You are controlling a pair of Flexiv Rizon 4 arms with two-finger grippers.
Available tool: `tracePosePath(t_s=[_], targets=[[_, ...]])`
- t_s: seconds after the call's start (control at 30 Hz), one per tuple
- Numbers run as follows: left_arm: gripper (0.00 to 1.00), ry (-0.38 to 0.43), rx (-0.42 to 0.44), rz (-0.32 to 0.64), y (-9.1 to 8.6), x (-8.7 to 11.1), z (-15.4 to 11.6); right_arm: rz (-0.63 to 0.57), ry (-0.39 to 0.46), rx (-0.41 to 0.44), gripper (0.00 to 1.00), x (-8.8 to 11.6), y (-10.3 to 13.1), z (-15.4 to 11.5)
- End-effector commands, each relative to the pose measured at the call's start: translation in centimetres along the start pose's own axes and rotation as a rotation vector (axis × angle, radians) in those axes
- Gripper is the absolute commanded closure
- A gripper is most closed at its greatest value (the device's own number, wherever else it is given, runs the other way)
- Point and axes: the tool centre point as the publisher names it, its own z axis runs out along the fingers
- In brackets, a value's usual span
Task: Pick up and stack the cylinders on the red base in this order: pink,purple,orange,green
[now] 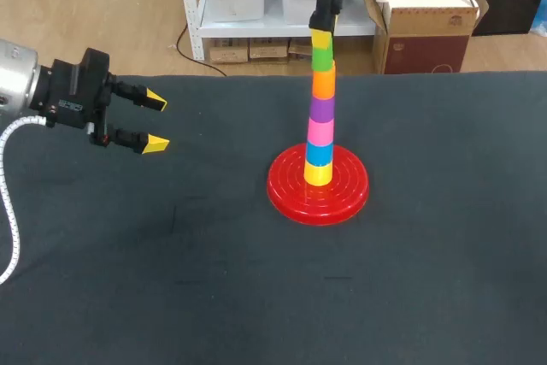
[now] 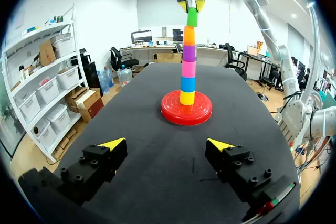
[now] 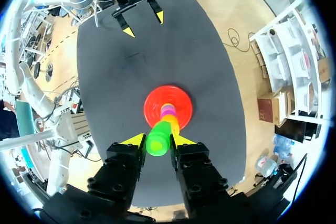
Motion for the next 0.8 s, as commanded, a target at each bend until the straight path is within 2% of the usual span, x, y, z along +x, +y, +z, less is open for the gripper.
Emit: tracePosePath(t_s=[0.03, 0.4, 0.8], targets=[[0.00, -0.002, 0.000, 0.002, 0.0, 0.1, -0.1, 0.006, -0.007, 0.009, 1.00, 0.6, 0.4, 0.4], [0.00, -0.002, 0.000, 0.002, 0.0, 0.1, -0.1, -0.005, 0.003, 0.001, 1.00, 0.2, 0.1, 0.9], [0.00, -0.002, 0.000, 0.002, 0.0, 0.1, -0.1, -0.014, 0.018, -0.059, 1.00, 0.0, -0.2, 2.7]])
